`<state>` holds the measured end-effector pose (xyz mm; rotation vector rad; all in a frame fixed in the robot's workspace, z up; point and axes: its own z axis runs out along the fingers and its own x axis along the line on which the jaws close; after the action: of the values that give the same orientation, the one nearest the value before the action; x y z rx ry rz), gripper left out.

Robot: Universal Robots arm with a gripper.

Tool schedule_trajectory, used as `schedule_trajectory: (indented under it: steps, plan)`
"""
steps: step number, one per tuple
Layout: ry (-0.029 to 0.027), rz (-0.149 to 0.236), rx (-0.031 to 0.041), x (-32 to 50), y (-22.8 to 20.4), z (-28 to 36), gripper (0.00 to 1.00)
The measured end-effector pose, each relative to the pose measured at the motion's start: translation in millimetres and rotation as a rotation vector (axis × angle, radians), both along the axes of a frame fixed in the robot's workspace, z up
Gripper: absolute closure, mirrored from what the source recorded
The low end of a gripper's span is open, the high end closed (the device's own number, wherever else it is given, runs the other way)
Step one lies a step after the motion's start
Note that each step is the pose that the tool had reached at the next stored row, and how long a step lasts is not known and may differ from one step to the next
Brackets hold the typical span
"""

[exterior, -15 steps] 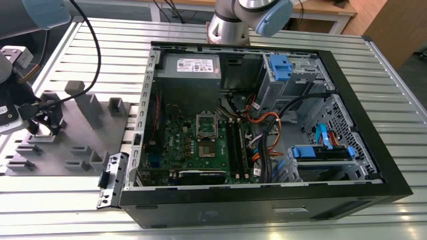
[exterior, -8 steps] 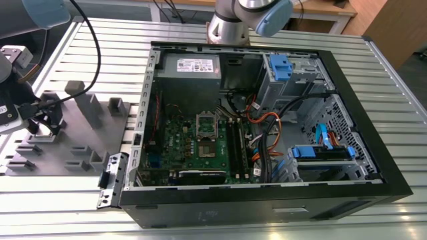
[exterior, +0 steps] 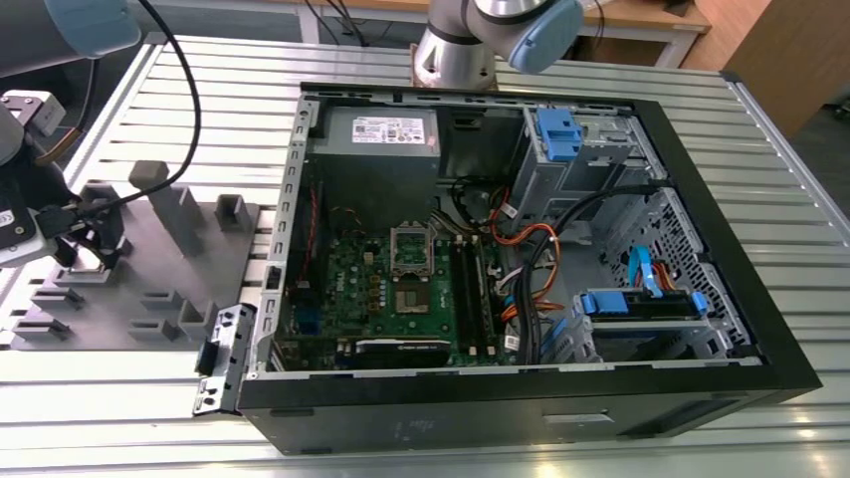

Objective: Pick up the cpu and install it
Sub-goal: 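Pick up the cpu and move it towards the insertion slot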

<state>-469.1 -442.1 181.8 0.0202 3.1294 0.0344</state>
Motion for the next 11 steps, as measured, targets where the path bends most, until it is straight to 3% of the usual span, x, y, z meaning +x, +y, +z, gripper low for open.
schedule_trajectory:
  steps: [11]
  plan:
    - [0.0035, 0.0, 0.0, 1.5, -0.1, -0.1, 0.46]
